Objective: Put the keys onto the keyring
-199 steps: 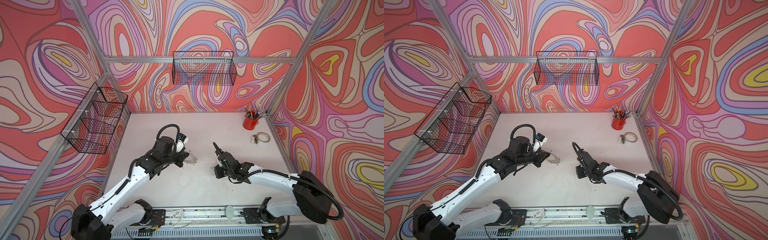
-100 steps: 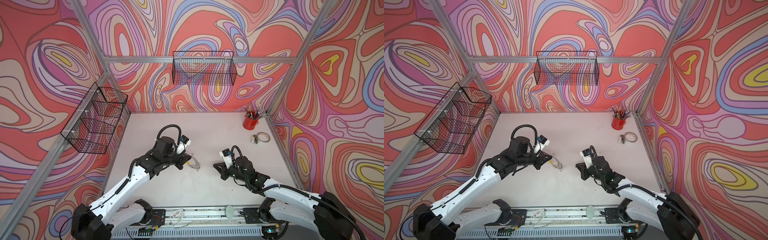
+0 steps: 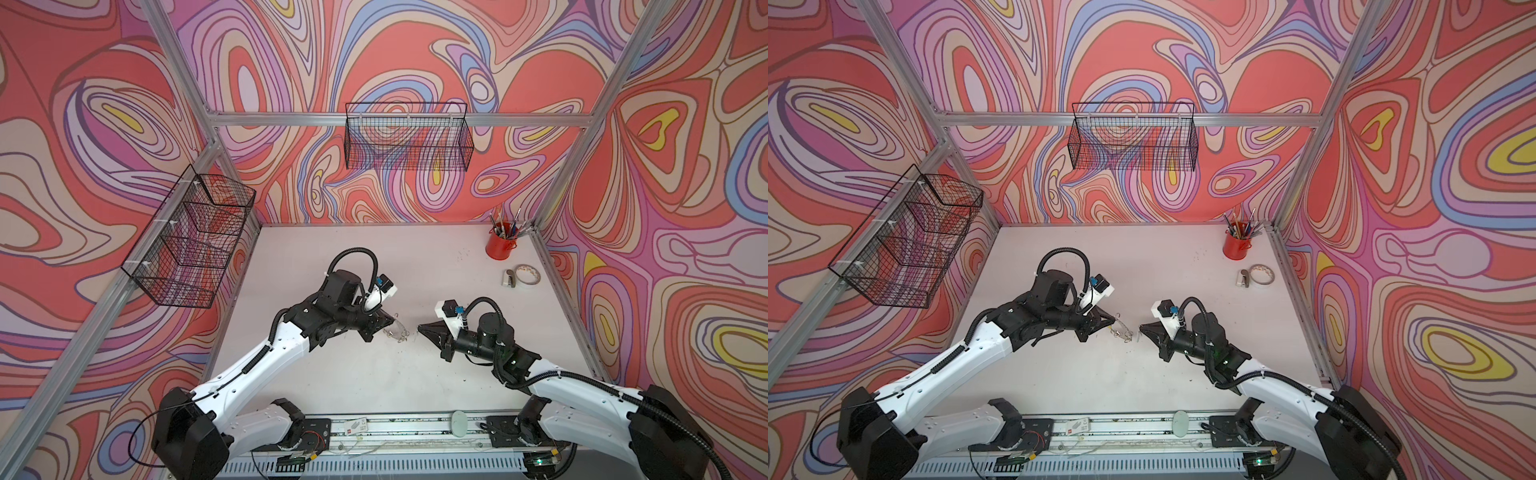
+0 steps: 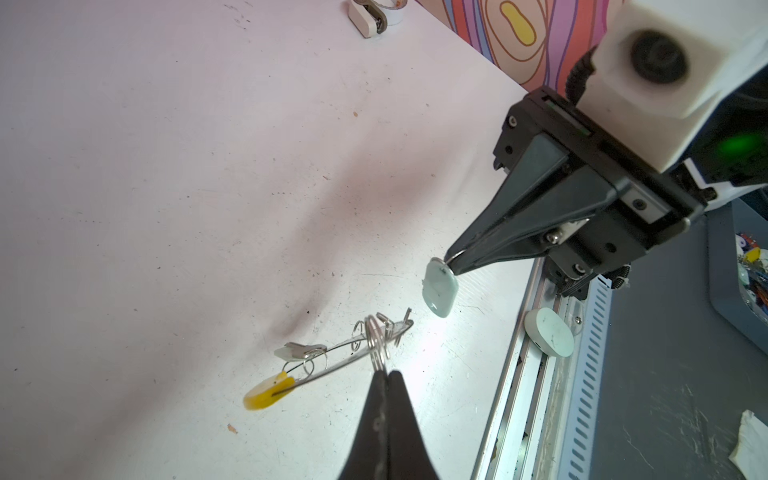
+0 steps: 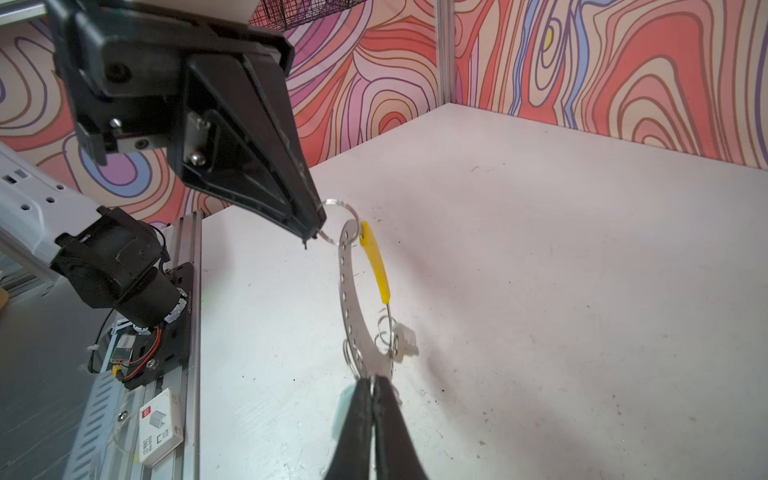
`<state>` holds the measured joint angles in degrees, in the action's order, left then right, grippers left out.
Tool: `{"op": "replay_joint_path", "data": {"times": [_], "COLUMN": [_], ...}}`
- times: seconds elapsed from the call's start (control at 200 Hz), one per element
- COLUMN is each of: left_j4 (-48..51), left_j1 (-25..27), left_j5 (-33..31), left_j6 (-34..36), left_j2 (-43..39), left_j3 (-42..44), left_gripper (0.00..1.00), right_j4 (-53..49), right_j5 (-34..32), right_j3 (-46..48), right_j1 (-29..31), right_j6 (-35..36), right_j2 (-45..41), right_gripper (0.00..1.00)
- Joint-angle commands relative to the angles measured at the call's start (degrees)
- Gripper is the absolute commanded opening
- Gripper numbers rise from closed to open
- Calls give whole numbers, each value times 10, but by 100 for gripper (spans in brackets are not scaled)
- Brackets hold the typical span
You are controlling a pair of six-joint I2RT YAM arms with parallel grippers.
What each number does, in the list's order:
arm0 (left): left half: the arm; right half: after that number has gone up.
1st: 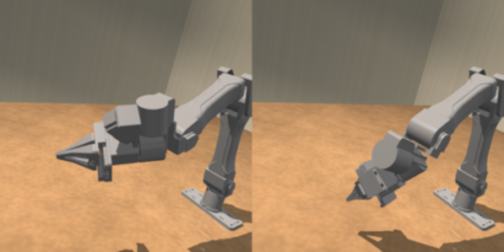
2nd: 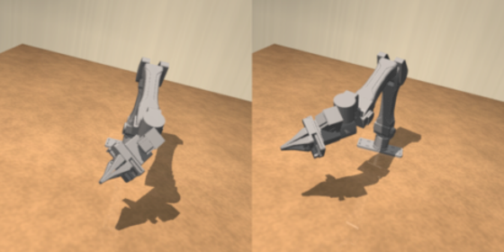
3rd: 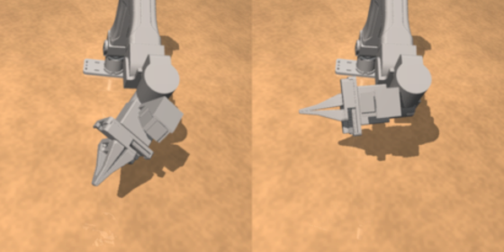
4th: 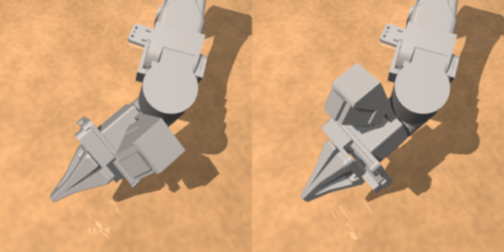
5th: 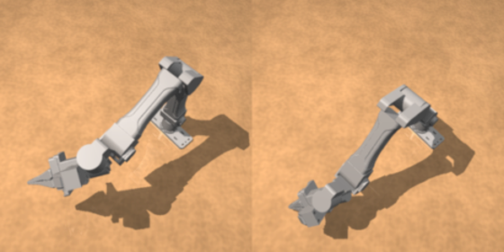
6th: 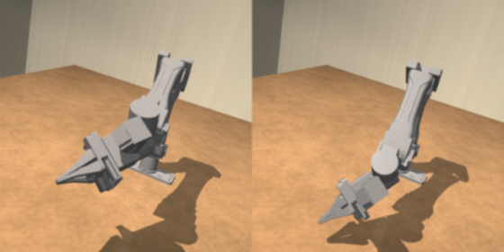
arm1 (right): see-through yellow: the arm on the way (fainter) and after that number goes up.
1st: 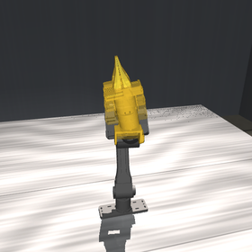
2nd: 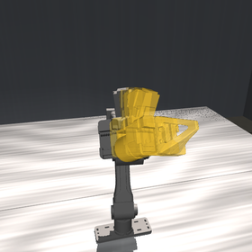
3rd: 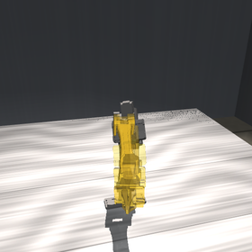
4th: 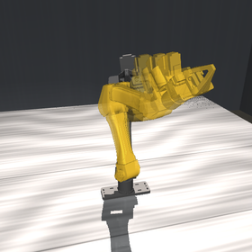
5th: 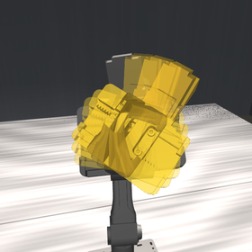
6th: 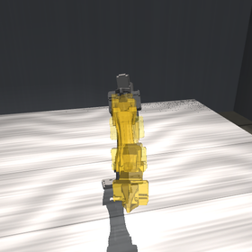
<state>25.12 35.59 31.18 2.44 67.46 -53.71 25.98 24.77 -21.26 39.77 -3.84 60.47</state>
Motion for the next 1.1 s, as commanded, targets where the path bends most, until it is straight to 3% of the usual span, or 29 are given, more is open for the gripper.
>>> {"op": "replay_joint_path", "data": {"times": [0.0, 0.441, 1.097], "left_j4": [14, 10, 0], "left_j1": [13, 33, 46], "left_j5": [27, -5, -17], "left_j6": [29, 8, -2], "left_j2": [13, 40, 49], "left_j3": [-25, -44, -41], "left_gripper": [0, 0, 0], "right_j4": [-14, -126, -127], "right_j5": [16, 4, -12], "right_j3": [-35, -94, -116], "right_j1": [-1, 9, 36], "right_j6": [42, 113, 115], "right_j2": [5, 6, 35], "right_gripper": [0, 0, 0]}}
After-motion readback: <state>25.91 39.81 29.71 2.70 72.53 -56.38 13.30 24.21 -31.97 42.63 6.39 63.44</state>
